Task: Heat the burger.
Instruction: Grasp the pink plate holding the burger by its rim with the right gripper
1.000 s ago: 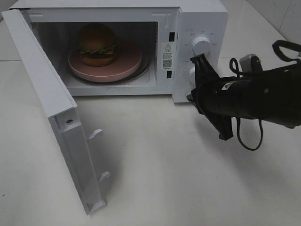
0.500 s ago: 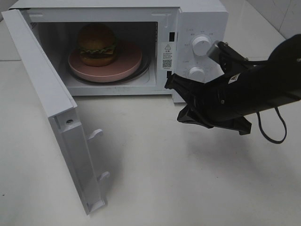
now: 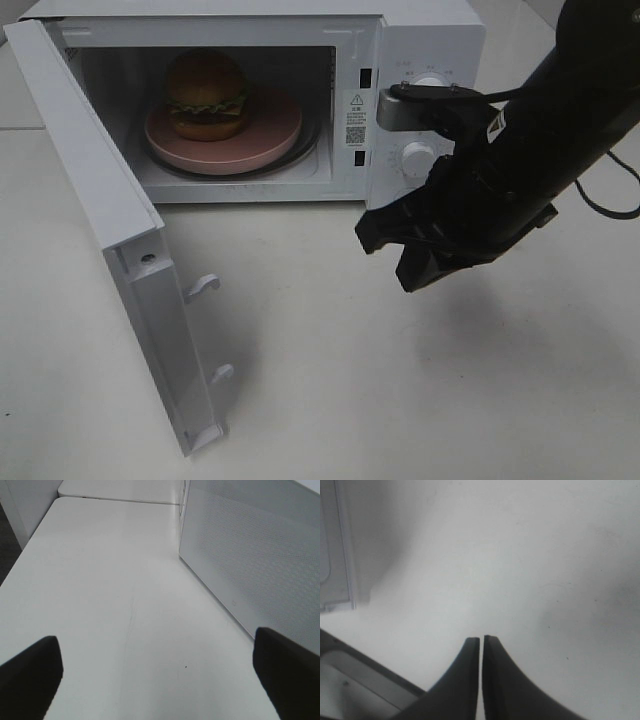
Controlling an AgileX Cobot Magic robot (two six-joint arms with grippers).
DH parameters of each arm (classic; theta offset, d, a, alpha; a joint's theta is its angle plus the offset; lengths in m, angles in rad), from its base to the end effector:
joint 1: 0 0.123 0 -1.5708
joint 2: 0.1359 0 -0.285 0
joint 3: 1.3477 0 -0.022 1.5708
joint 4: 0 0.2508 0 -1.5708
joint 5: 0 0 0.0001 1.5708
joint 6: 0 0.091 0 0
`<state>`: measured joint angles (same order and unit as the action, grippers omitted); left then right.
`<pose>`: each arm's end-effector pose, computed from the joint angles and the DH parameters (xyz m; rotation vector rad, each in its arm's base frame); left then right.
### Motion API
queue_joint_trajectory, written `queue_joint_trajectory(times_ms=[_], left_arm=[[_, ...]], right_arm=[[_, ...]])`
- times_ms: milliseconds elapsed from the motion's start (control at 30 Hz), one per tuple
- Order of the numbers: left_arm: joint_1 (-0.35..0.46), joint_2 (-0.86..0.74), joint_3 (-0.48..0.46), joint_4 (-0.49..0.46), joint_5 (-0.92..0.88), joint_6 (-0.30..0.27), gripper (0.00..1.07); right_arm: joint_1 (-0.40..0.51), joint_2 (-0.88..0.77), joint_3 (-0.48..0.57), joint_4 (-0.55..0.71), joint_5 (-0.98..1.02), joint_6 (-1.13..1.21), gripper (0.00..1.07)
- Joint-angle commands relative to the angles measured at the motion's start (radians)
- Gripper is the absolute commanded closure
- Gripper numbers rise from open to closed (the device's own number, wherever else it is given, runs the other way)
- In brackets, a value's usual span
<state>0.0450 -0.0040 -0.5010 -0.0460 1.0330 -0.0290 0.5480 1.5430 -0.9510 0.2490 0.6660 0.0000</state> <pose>-0.0043 -0.0038 0.2799 -0.0729 2.0097 -0.0446 0.2464 0.1666 0.2220 -0.5293 2.7306 0.4116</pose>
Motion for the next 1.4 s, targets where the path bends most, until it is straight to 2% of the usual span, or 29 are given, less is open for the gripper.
queue_joint_trajectory(times_ms=[33, 300, 333, 400, 600, 700, 767, 800, 900, 1067, 1133, 1167, 1200, 1233, 1333, 1400], left_arm=[[0.004, -0.023, 0.003, -0.007, -0.006, -0.001, 0.09], [0.004, -0.023, 0.003, -0.007, -0.006, -0.001, 0.09], [0.004, -0.023, 0.003, -0.007, -0.006, -0.001, 0.09], [0.004, -0.023, 0.003, -0.007, -0.006, -0.001, 0.09], [0.004, -0.023, 0.003, -0.007, -0.006, -0.001, 0.09], [0.004, -0.023, 0.003, -0.007, -0.006, -0.001, 0.09], [0.004, -0.023, 0.003, -0.007, -0.006, -0.001, 0.09], [0.004, -0.023, 0.003, -0.007, -0.006, -0.001, 0.09], [0.004, -0.023, 0.003, -0.007, -0.006, -0.001, 0.09], [0.004, -0.023, 0.003, -0.007, -0.006, -0.001, 0.09], [0.004, -0.023, 0.003, -0.007, -0.006, -0.001, 0.09], [0.004, -0.023, 0.003, -0.007, -0.006, -0.001, 0.09], [0.004, -0.023, 0.003, -0.007, -0.006, -0.001, 0.09], [0.004, -0.023, 0.003, -0.007, -0.006, -0.001, 0.09], [0.004, -0.023, 0.003, -0.007, -0.006, -0.001, 0.09], [0.004, -0.023, 0.003, -0.007, -0.006, -0.001, 0.09]], right_arm=[[0.0, -0.007, -0.021, -0.01, 0.084, -0.128, 1.01], [0.0, -0.007, -0.091, -0.043, 0.272, -0.54, 1.01], [0.0, -0.007, -0.091, -0.043, 0.272, -0.54, 1.01], [0.0, -0.007, -0.109, -0.095, 0.292, -0.719, 1.0], [0.0, -0.007, -0.11, -0.131, 0.299, -0.88, 0.99], [0.0, -0.007, -0.11, -0.156, 0.295, -1.097, 0.98], [0.0, -0.007, -0.11, -0.16, 0.295, -1.144, 0.98], [0.0, -0.007, -0.11, -0.165, 0.295, -1.253, 0.98], [0.0, -0.007, -0.11, -0.165, 0.273, -1.355, 0.96], [0.003, -0.007, -0.11, -0.196, 0.228, -1.369, 0.92], [0.003, -0.007, -0.11, -0.255, 0.192, -1.357, 0.81], [0.003, -0.007, -0.11, -0.255, 0.192, -1.357, 0.81], [0.003, -0.007, -0.11, -0.271, 0.184, -1.347, 0.76], [0.003, -0.007, -0.11, -0.275, 0.165, -1.326, 0.66], [0.003, -0.007, -0.11, -0.275, 0.156, -1.318, 0.62], [0.003, -0.007, -0.11, -0.272, 0.134, -1.222, 0.4]])
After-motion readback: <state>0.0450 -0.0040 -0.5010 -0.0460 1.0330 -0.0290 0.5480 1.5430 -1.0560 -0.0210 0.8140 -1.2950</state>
